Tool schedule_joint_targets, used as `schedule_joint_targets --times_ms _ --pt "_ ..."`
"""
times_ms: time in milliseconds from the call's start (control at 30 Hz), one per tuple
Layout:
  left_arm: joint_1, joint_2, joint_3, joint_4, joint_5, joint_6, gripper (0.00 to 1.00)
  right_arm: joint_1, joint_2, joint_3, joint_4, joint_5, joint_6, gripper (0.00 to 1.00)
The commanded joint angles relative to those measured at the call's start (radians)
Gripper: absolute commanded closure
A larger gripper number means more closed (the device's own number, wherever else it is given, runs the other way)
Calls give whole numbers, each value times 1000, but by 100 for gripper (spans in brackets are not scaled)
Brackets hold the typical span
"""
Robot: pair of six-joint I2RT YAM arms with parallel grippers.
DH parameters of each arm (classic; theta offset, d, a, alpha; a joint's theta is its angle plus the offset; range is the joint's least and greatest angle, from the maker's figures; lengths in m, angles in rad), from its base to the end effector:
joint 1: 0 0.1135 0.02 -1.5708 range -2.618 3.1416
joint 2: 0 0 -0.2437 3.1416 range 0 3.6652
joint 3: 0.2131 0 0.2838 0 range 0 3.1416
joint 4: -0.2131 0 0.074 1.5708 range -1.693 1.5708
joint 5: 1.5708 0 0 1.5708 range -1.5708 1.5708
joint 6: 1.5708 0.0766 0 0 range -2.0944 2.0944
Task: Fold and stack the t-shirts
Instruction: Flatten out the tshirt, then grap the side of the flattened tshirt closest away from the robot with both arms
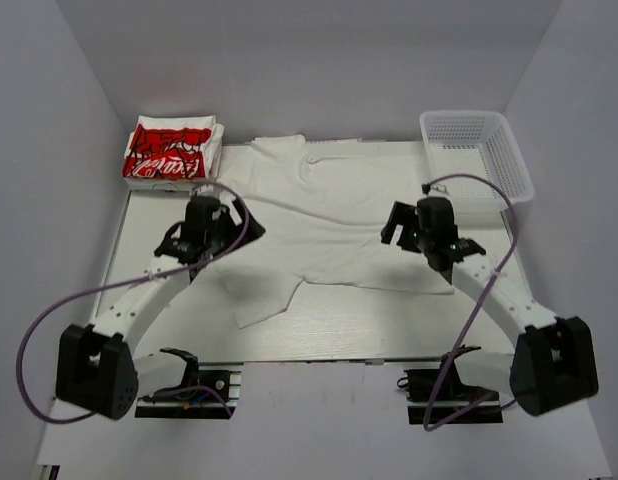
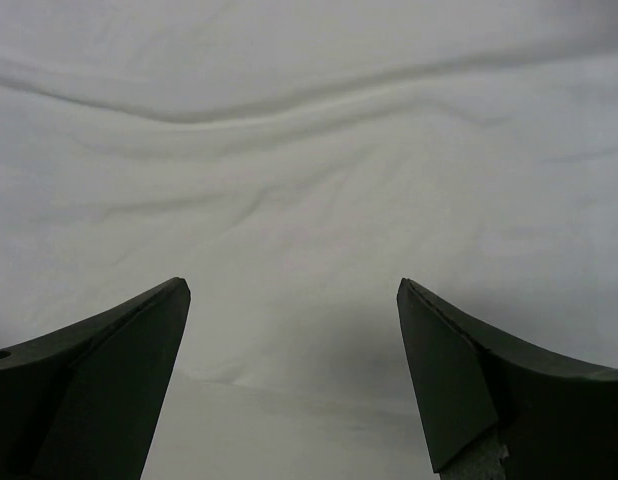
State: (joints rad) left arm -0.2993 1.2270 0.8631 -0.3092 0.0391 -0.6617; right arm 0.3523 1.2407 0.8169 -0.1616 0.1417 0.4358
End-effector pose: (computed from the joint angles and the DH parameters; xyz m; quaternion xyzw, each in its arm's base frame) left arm 0.3203 -0.1020 0.2065 -0.1540 0.8876 -0.2162 0.3766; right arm 0.3261 0.1083 0.2019 0.0701 0.8767 0.1236 0.4596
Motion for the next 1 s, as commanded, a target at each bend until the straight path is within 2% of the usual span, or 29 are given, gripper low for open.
schedule_joint_targets --times_ms 0,67,167,233,333,433,500,533,567,600,700,967 --pt "-40 -102 -154 -168 25 -137 1 -9 -127 -151 2 136 142 10" --pt "-52 -193 -267 -229 25 -148 1 -22 -185 -189 4 163 185 10" --pt "-73 -244 -352 -304 47 -196 1 -32 -230 -225 -30 176 216 10" --pt "-87 -267 -418 -280 79 -240 1 -38 -224 -222 -55 186 219 10" --pt "-112 -224 -450 -263 79 -250 1 -49 -202 -217 -110 196 230 10" --pt "-138 -144 -441 -263 4 -269 1 -59 -196 -235 -131 193 241 10" --pt "-147 -112 -441 -251 4 -269 16 -65 -204 -246 -148 199 256 10" --pt "-156 -100 -432 -237 16 -269 27 -73 -220 -255 -159 216 261 10" --pt "-165 -89 -432 -237 16 -269 41 -75 -228 -265 -170 228 276 10" --pt "-166 -89 -432 -237 16 -269 70 -84 -236 -269 -180 242 282 10" --pt "-176 -122 -432 -274 5 -279 100 -99 -265 -280 -223 285 290 10" --pt "-185 -228 -414 -372 4 -279 100 -150 -264 -323 -285 305 296 11"
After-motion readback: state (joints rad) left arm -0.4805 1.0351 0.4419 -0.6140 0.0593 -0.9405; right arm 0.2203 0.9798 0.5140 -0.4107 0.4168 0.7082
